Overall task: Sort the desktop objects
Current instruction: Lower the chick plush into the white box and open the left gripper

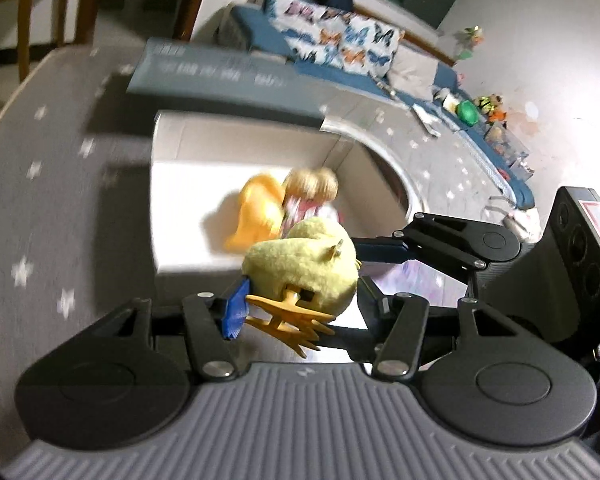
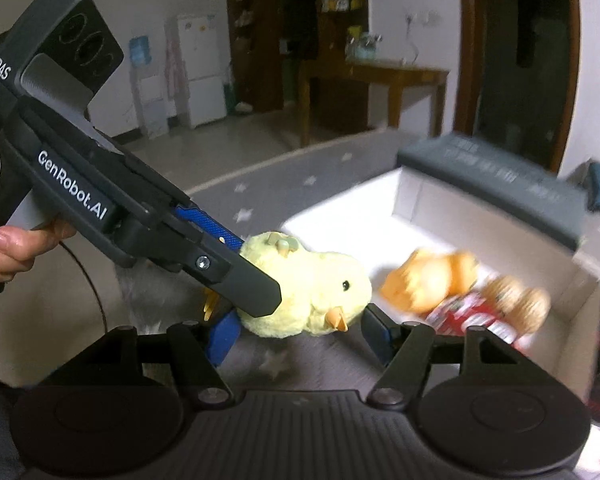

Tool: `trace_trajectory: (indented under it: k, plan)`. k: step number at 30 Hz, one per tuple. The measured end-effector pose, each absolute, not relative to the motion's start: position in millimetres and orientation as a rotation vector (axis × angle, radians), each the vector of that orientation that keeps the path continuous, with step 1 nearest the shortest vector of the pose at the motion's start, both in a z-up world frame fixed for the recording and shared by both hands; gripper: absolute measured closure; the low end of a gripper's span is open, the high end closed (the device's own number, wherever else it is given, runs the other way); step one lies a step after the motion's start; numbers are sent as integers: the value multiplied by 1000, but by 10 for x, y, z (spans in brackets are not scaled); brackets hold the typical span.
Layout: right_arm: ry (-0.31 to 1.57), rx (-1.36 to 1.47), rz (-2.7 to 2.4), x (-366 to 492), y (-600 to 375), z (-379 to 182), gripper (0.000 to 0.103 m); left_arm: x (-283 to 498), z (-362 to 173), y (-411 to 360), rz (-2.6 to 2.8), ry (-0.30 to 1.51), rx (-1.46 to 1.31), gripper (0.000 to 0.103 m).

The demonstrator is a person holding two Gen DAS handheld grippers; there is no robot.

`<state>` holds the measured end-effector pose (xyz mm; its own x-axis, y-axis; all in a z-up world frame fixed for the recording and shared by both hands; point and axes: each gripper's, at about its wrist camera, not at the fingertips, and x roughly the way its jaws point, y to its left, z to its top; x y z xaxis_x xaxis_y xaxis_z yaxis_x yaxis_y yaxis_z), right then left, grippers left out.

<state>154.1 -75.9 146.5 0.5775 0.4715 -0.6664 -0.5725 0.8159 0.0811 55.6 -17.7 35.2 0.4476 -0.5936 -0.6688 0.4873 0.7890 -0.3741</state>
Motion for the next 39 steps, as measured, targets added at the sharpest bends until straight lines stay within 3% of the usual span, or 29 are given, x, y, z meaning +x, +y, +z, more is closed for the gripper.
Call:
trace_trajectory:
  k: [8, 20, 31, 39]
  plan:
    - [705, -161, 513, 2046, -1051, 1609, 35, 1245, 325, -538, -669, 856, -99, 46]
    - [829, -115, 514, 2909, -1081, 1201, 35, 1977, -95, -479, -558, 971, -183, 46]
    - [868, -134, 513, 3073, -1015, 1013, 29, 2138, -251, -400, -512, 1001, -201, 45]
    - [853, -118, 492, 3001, -1056, 1081, 27, 2003, -211, -419, -480, 986, -158, 33]
